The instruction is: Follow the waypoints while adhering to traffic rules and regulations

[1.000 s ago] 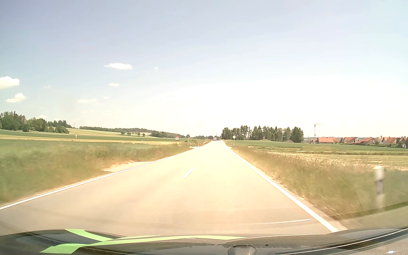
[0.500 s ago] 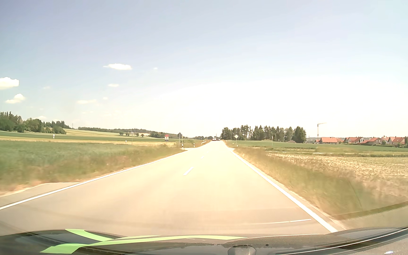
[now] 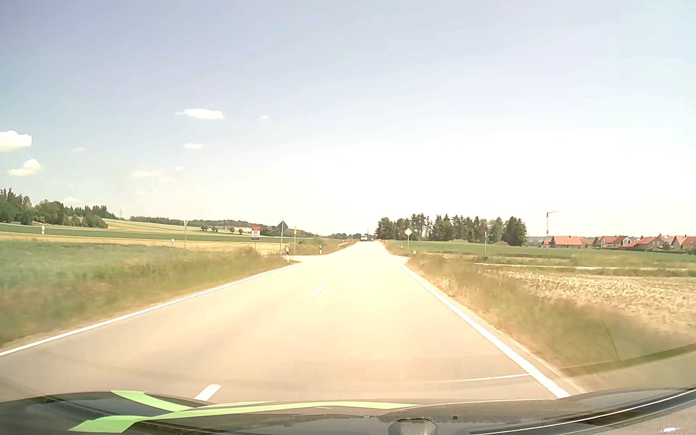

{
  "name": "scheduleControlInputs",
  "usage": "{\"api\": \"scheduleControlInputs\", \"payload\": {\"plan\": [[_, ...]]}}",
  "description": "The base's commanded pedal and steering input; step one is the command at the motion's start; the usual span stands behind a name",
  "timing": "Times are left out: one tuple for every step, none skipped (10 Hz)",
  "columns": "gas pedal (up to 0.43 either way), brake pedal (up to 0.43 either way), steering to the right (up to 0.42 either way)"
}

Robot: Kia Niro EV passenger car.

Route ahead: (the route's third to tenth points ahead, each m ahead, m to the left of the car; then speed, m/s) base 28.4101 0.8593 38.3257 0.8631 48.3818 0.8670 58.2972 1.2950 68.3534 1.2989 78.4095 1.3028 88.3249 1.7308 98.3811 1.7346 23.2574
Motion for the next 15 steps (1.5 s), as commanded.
{"api": "scheduleControlInputs", "payload": {"plan": [[0.197,0.000,0.001],[0.197,0.000,0.001],[0.197,0.000,0.001],[0.209,0.000,0.001],[0.209,0.000,0.001],[0.220,0.000,0.001],[0.220,0.000,0.001],[0.220,0.000,0.001],[0.220,0.000,0.000],[0.220,0.000,0.000],[0.220,0.000,0.000],[0.220,0.000,0.000],[0.220,0.000,0.000],[0.220,0.000,0.000],[0.197,0.000,-0.001]]}}
